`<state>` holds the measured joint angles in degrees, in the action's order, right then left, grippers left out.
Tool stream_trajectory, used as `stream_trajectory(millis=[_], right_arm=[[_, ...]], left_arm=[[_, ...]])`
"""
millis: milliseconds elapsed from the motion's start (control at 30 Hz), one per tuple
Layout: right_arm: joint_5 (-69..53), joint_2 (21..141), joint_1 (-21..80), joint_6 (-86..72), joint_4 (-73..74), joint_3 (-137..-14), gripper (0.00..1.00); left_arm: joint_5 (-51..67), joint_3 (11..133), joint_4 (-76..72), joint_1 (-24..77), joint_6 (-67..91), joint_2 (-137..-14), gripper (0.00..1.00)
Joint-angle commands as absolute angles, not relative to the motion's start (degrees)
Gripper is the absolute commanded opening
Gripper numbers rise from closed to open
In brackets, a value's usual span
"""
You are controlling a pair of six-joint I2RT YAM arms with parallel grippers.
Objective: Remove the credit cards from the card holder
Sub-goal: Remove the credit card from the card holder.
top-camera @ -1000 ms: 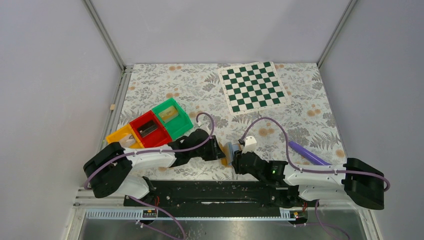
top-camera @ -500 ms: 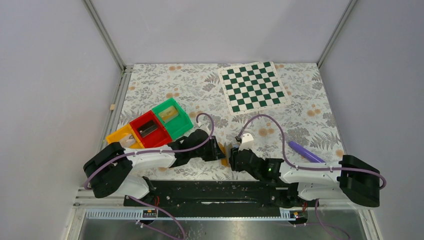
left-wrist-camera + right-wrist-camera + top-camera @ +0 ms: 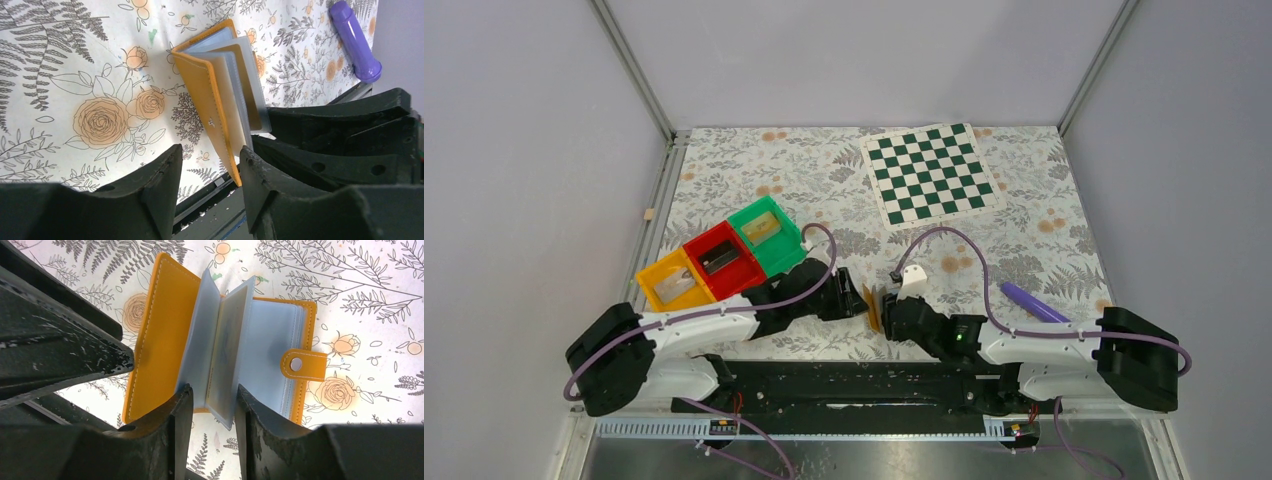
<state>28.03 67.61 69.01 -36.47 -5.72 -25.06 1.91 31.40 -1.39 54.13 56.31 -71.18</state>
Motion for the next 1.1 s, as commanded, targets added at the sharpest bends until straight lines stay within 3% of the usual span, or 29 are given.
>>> stream_trajectory(millis=[0, 100, 300, 667, 1067], right_arm=[[30.2, 67.5, 69.3, -35.8, -7.1, -27.7, 0.42], [29.0, 68.9, 69.3, -35.9, -8.0, -28.0, 0.43], [27.0, 70.3, 69.4, -36.0, -10.7, -27.3, 0.42], [27.3, 69.4, 69.4, -37.1, -10.3, -25.9, 0.33], [26.1, 66.8, 66.1, -37.9, -10.3, -23.4, 0.26]], left_arm=[[-2.2, 34.8, 1.4, 54.1, 56.2, -67.3, 0.46], [-1.8, 36.0, 0.6, 54.0, 56.7, -67.0, 0.44], [1.9, 39.9, -2.6, 53.2, 56.6, -71.3, 0.31], [5.9, 38.5, -8.9, 51.3, 57.5, -80.9, 0.17], [1.0, 35.8, -0.4, 51.3, 54.7, -80.8, 0.15]])
